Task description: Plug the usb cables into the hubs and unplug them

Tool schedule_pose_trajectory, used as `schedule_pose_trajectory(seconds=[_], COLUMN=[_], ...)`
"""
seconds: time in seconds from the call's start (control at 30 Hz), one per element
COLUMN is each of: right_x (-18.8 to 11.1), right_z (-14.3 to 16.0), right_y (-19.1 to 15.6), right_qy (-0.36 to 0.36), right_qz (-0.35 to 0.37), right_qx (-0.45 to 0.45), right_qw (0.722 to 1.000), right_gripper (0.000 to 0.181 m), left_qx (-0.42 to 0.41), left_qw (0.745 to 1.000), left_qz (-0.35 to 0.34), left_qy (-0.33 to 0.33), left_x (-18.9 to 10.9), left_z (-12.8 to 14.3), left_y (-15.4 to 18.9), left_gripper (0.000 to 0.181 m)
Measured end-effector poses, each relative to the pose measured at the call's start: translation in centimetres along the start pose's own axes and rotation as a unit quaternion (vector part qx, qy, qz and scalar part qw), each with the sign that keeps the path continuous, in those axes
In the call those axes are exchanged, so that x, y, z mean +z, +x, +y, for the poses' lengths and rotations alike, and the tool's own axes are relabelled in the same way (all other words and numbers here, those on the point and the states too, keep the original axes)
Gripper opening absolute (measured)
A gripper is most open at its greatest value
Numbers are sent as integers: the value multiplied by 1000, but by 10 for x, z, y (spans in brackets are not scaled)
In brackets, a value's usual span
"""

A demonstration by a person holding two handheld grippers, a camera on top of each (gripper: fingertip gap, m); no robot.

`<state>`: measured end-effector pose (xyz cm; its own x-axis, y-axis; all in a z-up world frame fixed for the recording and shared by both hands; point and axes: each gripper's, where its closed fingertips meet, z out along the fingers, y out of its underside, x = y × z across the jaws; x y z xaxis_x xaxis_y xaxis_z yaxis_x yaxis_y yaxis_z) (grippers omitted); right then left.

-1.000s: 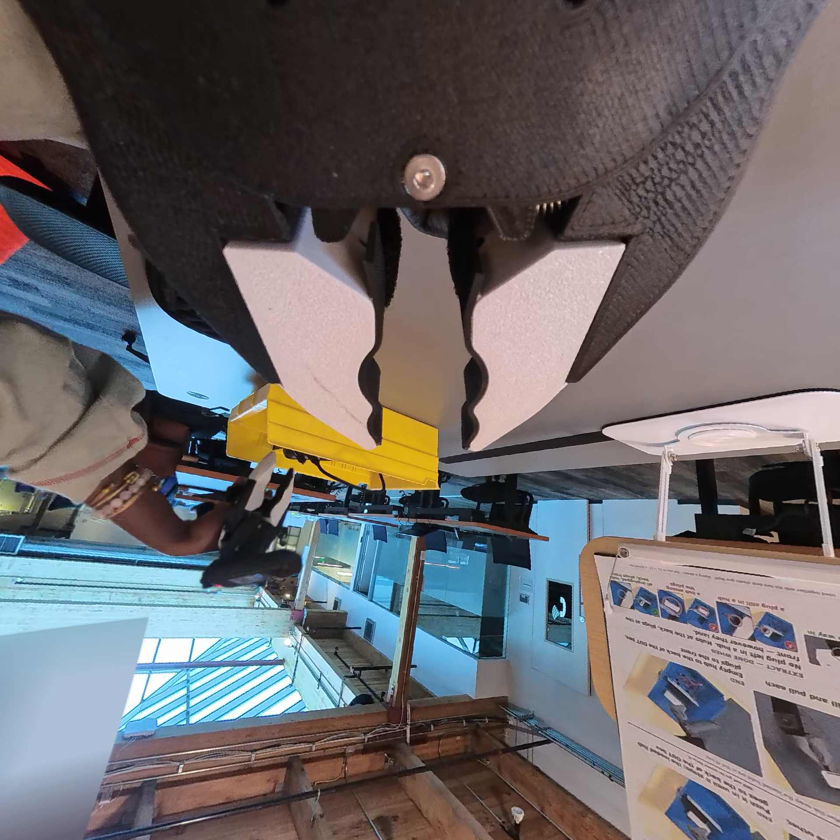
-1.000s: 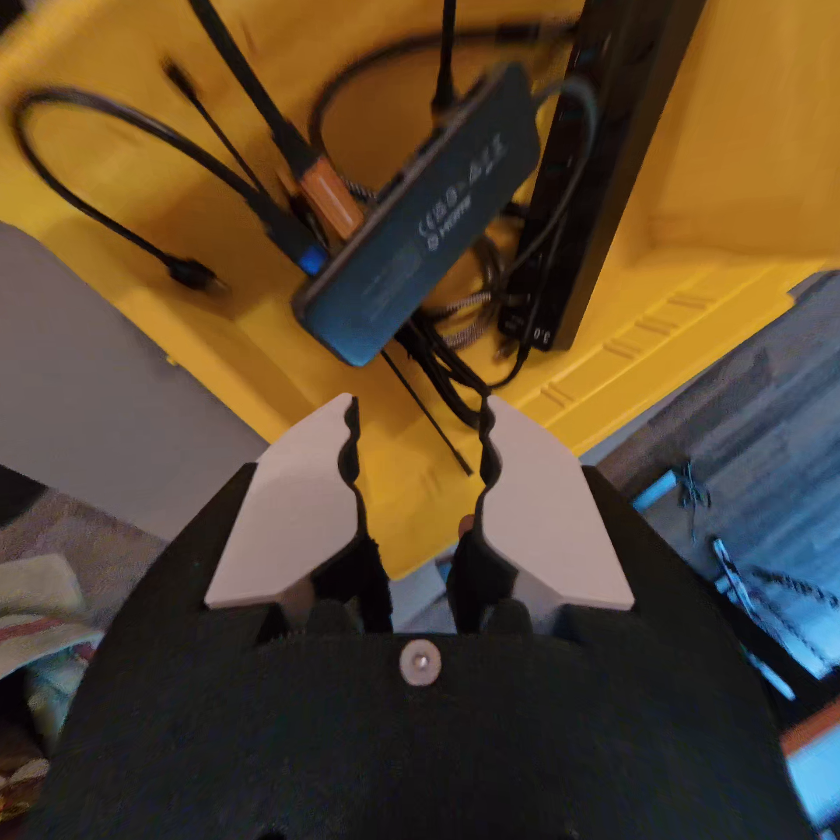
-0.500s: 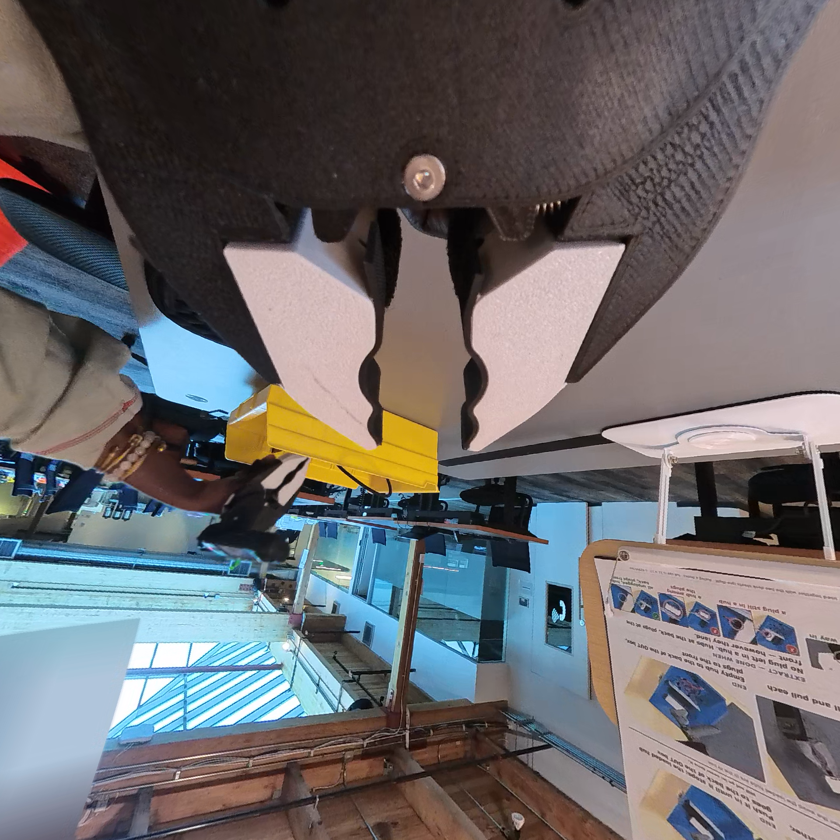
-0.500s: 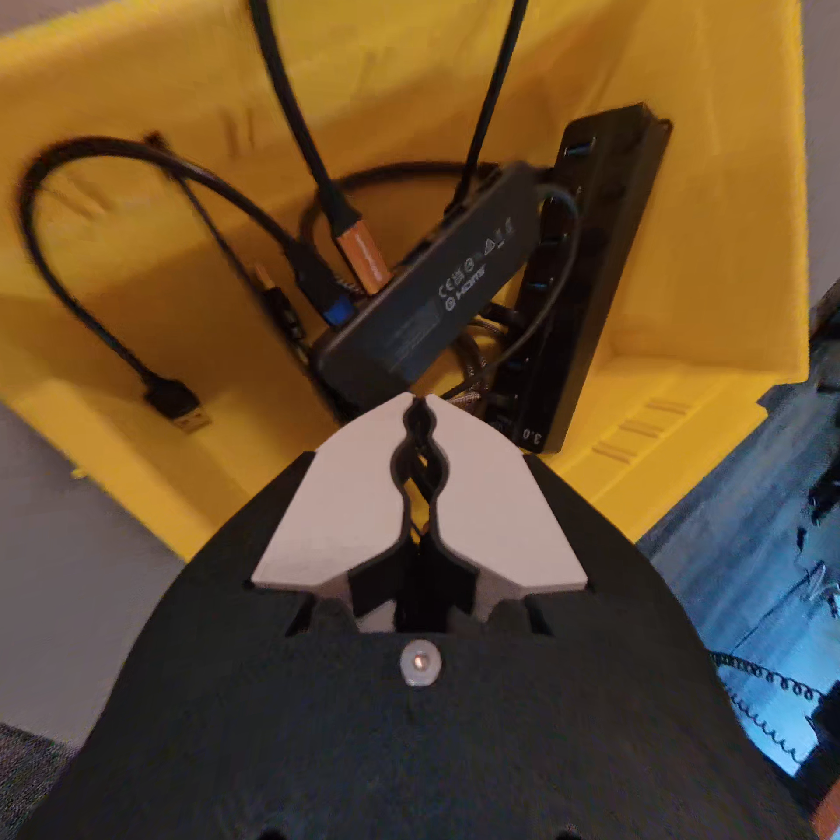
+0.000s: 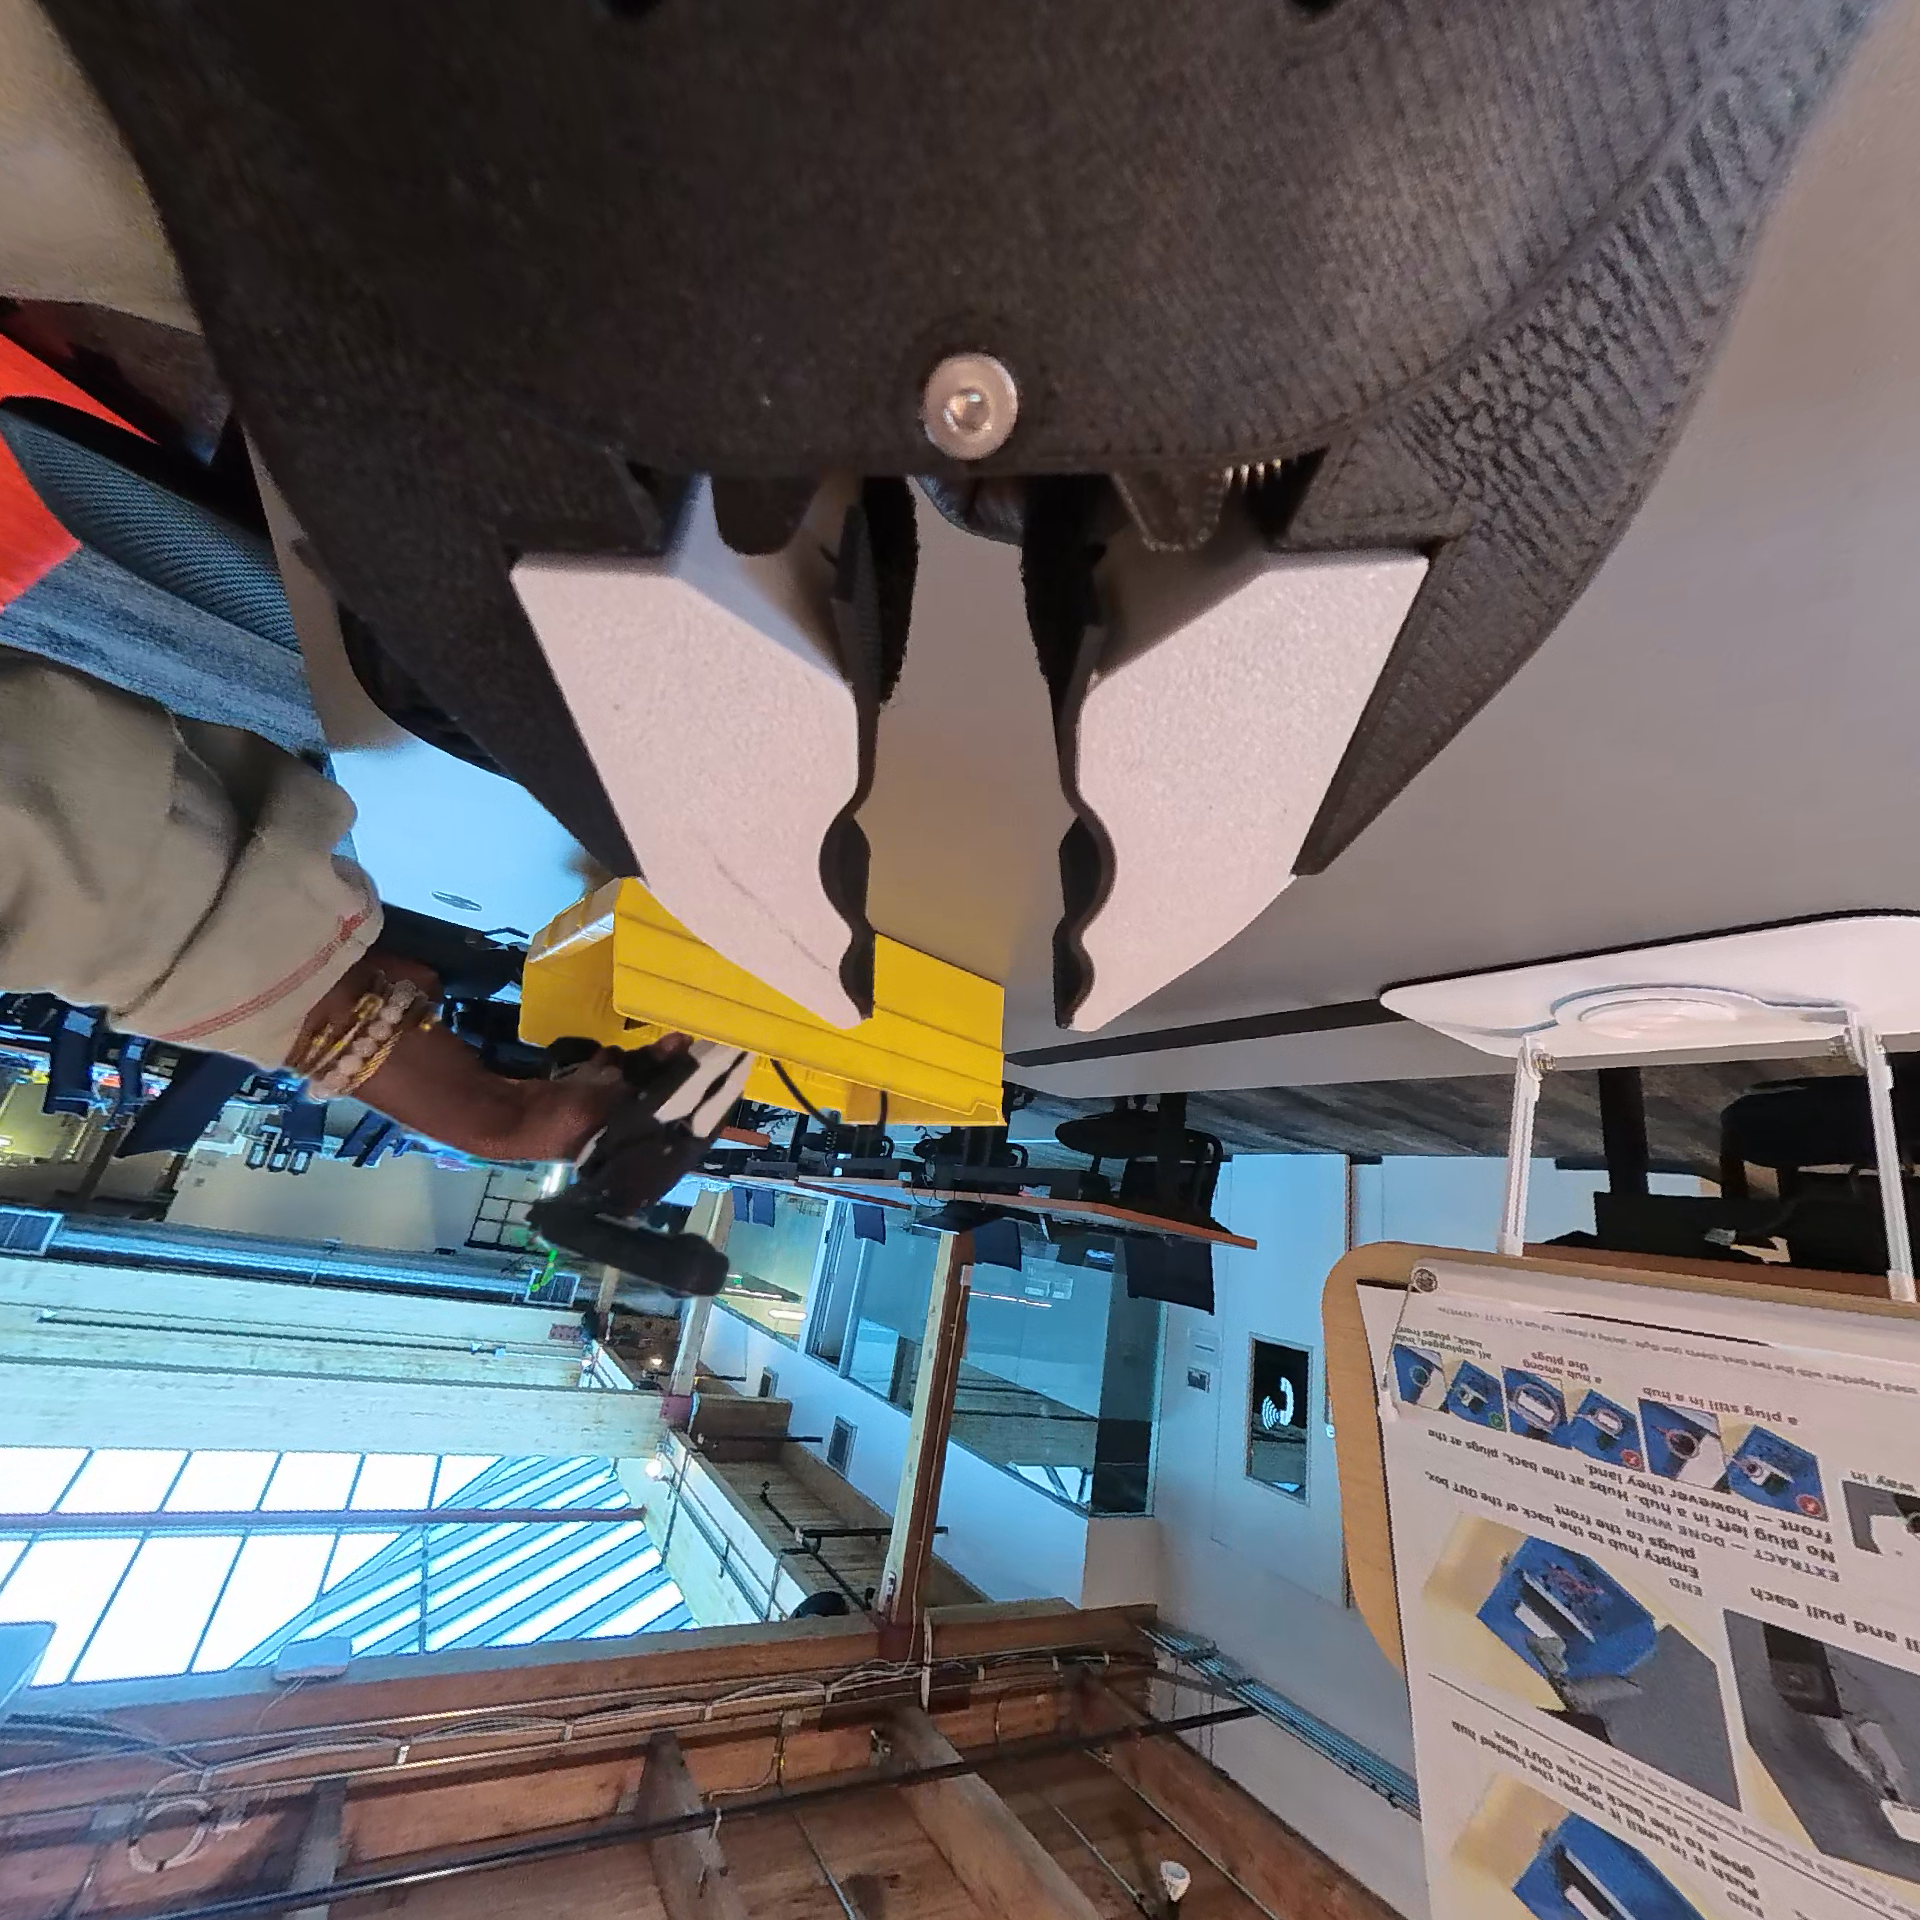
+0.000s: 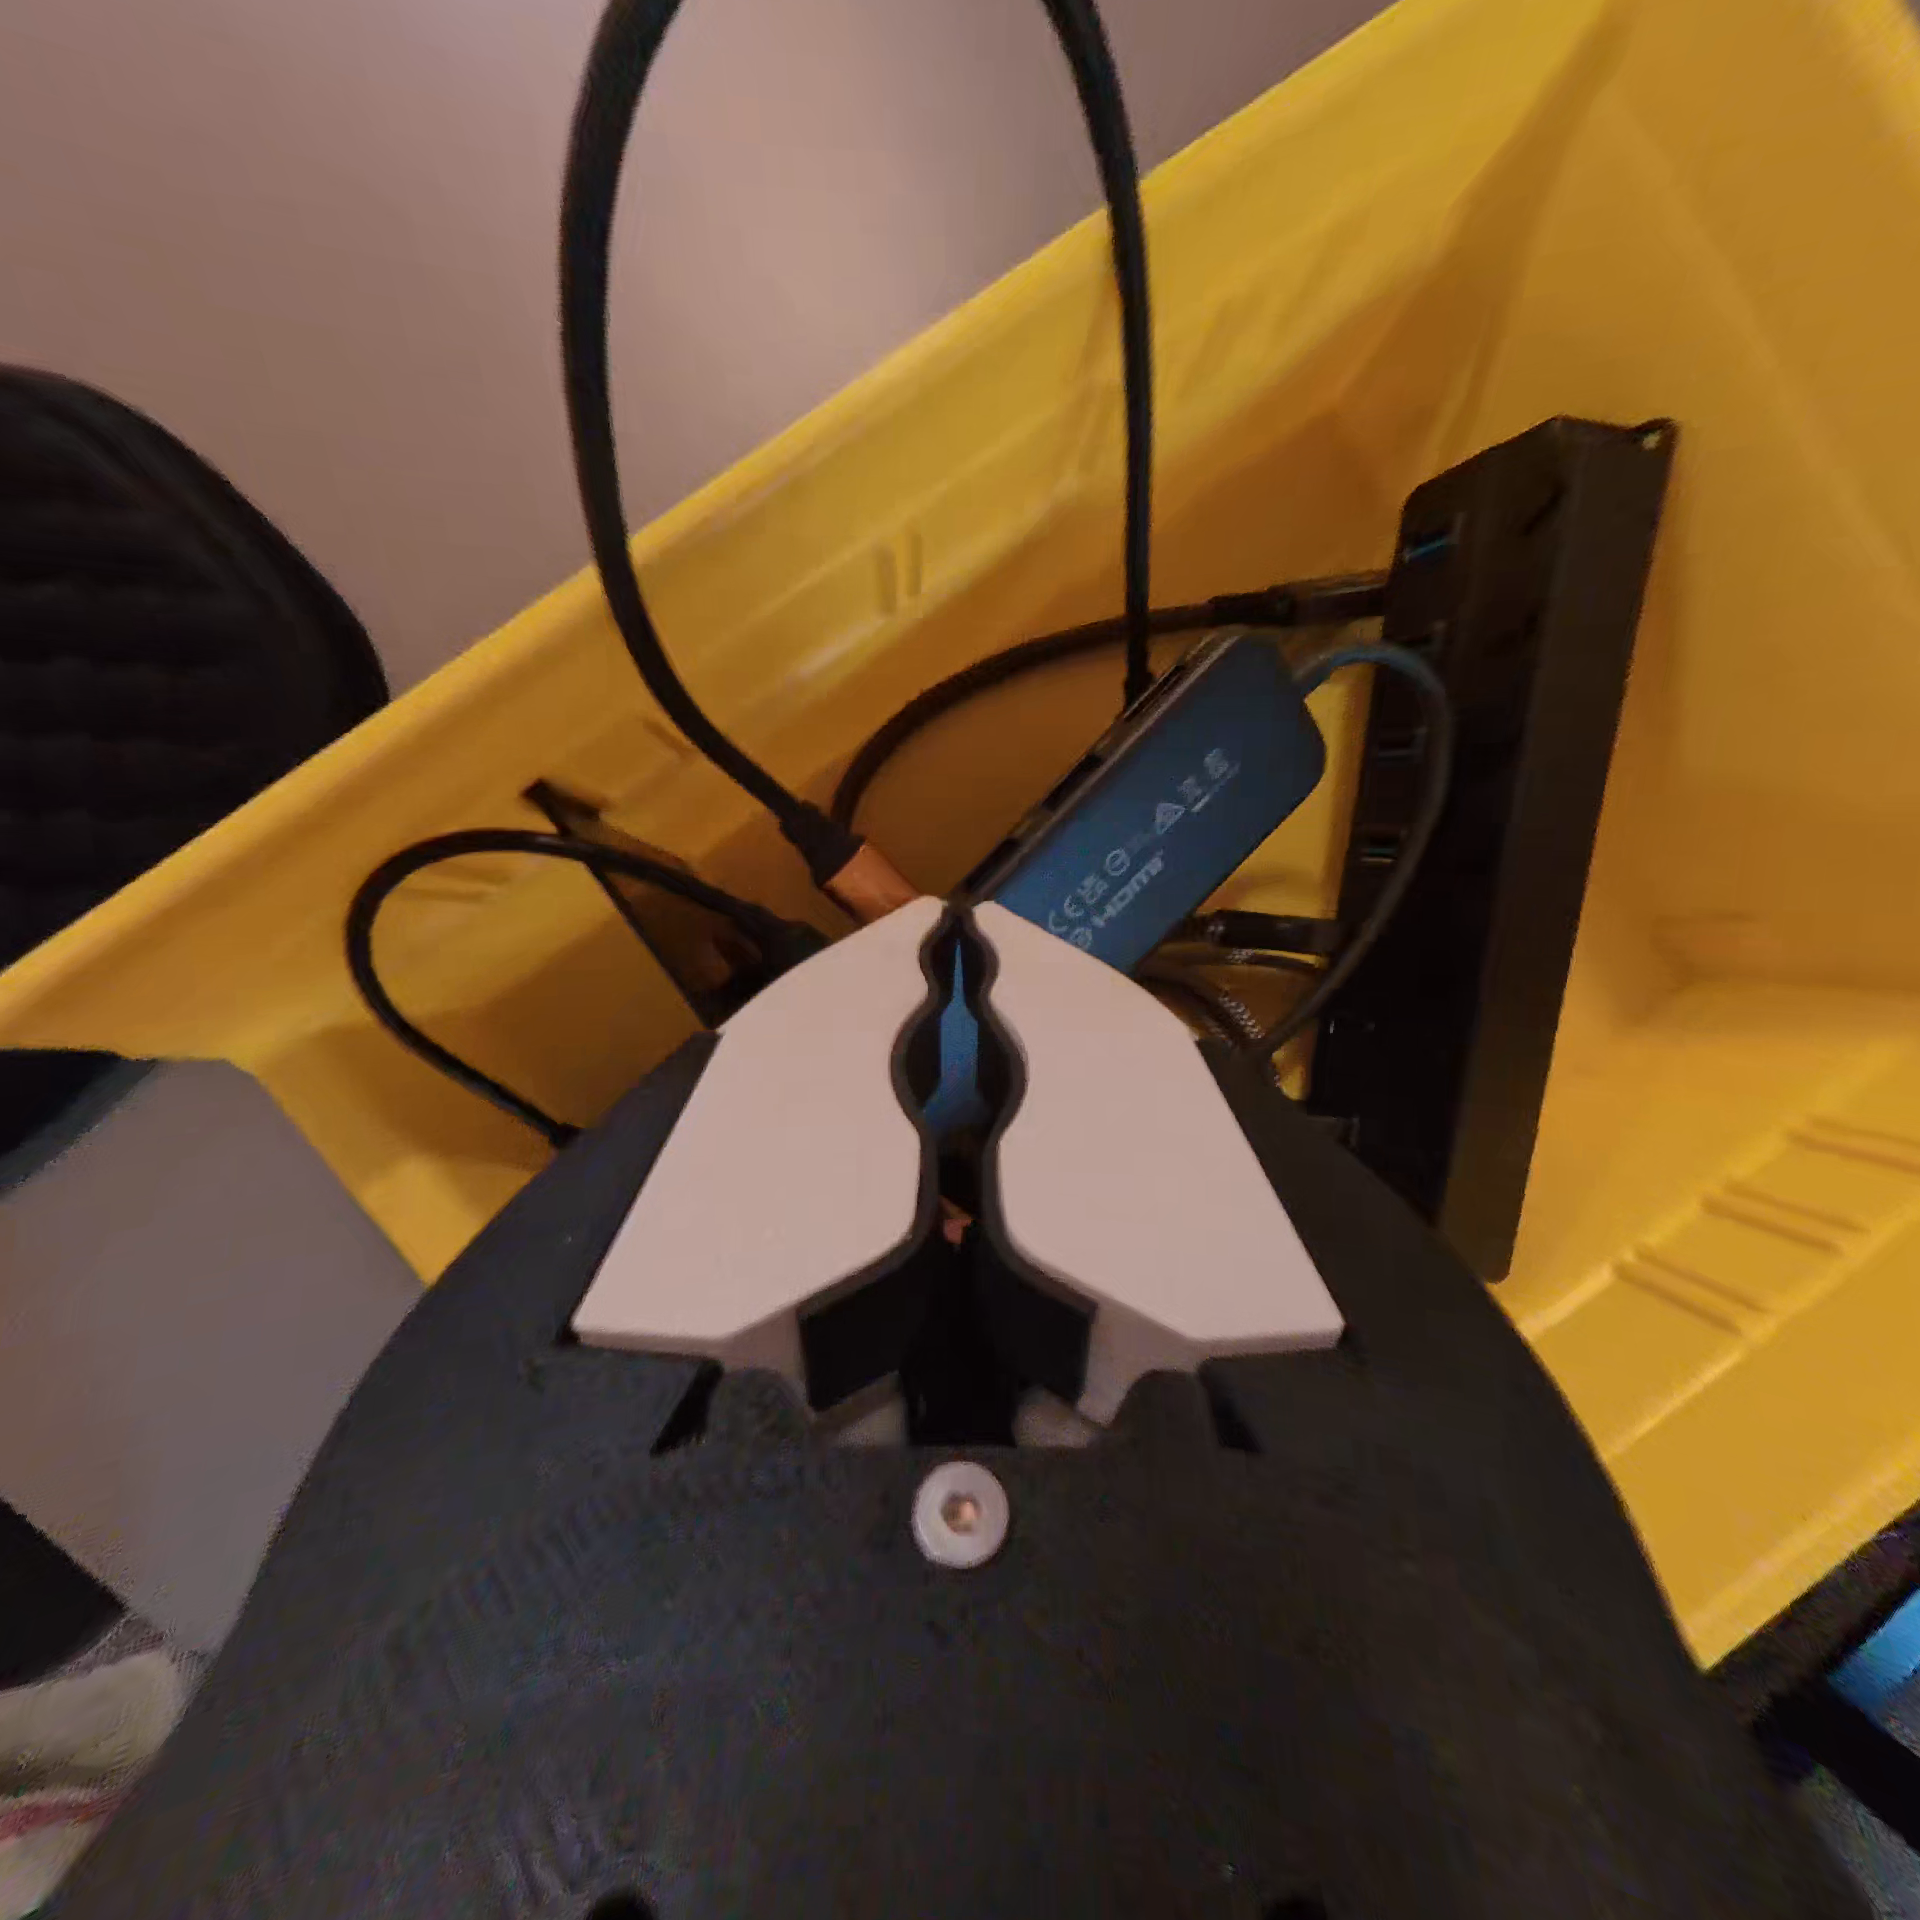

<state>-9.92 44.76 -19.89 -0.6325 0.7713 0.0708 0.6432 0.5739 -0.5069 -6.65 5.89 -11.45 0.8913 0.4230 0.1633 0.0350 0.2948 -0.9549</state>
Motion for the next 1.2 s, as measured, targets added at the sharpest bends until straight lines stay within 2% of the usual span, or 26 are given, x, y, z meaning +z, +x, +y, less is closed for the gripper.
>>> schedule_pose_trajectory(seconds=[0.23, 0.33, 0.43, 0.5, 0.6, 0.7, 0.77, 0.8, 0.87, 0.93, 1.03, 1.1, 1.2], right_x=[5, -10, -34, -45, -39, -21, -11, -7, -1, -2, -17, -31, -53], right_z=[0, 2, 0, 5, 20, 27, 22, 19, 19, 22, 22, 20, 7], right_y=[3, 6, -10, -32, -70, -80, -86, -90, -94, -91, -74, -60, -37], right_qy=[-18, -8, 51, 71, 46, 9, 10, 12, -3, -22, -50, -90, -142], right_qz=[22, 72, 83, 56, -28, -50, -76, -92, -107, -81, 24, 110, 224], right_qx=[0, -20, -20, -27, -32, -45, -48, -48, -56, -81, -144, -204, -299], right_qw=[1000, 997, 995, 996, 998, 998, 996, 995, 993, 993, 988, 969, 917], right_gripper=[3, 21, 24, 24, 25, 27, 27, 24, 5, 4, 4, 5, 3], left_qx=[1, 1, -1, 0, 2, 5, 8, 10, 10, 7, 0, -1, 2], left_qw=[1000, 1000, 1000, 1000, 1000, 1000, 1000, 1000, 1000, 1000, 1000, 1000, 1000], left_qz=[1, 0, 0, 0, 0, 0, -1, -2, -2, -2, -3, -2, -2], left_qy=[-1, 1, 0, -1, -2, -3, -5, -6, -7, -4, 1, 1, 0], left_x=[0, 0, 0, 0, 0, 0, 1, 1, 1, 1, -1, 0, 0], left_z=[1, 0, 0, 1, 1, 1, 2, 2, 2, 1, 0, 0, 1], left_y=[1, 0, 0, 0, 1, 1, 2, 2, 2, 1, 0, 0, 1], left_gripper=[33, 33, 33, 33, 33, 33, 33, 33, 33, 33, 33, 33, 33])
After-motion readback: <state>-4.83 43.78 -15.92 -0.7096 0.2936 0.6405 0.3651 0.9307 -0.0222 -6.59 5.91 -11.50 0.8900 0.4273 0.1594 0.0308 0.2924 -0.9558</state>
